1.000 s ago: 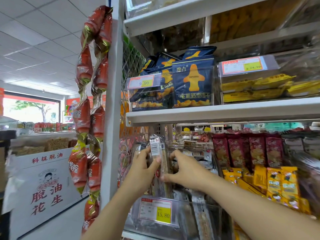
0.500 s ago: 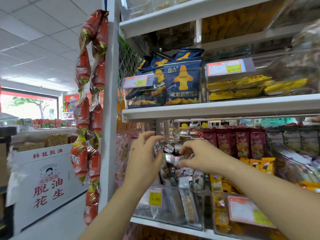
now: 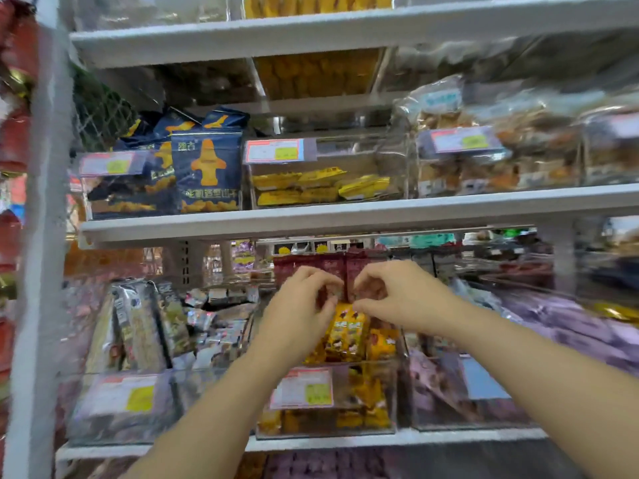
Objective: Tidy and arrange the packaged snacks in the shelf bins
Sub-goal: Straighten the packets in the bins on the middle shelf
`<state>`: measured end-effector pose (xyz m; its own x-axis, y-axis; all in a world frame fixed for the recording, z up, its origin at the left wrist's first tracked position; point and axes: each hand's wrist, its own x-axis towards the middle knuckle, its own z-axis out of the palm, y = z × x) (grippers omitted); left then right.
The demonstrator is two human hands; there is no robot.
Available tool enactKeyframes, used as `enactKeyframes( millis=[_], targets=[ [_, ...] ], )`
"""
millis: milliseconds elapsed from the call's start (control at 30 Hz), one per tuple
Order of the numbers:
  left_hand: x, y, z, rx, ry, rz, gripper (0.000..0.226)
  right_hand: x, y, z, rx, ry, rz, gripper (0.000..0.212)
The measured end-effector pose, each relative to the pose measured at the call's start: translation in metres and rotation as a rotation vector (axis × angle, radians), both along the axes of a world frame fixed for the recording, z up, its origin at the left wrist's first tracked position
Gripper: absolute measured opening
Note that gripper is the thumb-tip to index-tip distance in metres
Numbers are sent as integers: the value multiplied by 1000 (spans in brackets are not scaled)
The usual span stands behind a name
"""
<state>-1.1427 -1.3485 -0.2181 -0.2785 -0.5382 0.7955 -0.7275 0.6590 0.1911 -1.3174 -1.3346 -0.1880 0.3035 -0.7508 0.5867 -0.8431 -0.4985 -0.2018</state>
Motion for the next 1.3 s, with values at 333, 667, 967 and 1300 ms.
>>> enactKeyframes(
  millis=[333, 667, 967, 1300],
  targets=[
    [-100, -12, 3, 152, -181, -156, 27, -135, 12, -16, 149, 136, -249, 37],
    [-139, -27, 18, 501, -631, 88, 76, -167, 8, -16, 369, 229, -323, 69],
    [-131, -43, 20, 652, -597, 60, 86, -164, 2, -16, 312, -102, -173, 60],
    [-136, -40, 22, 612, -715, 158, 84, -158, -42, -14, 174, -559, -177, 55]
  ],
)
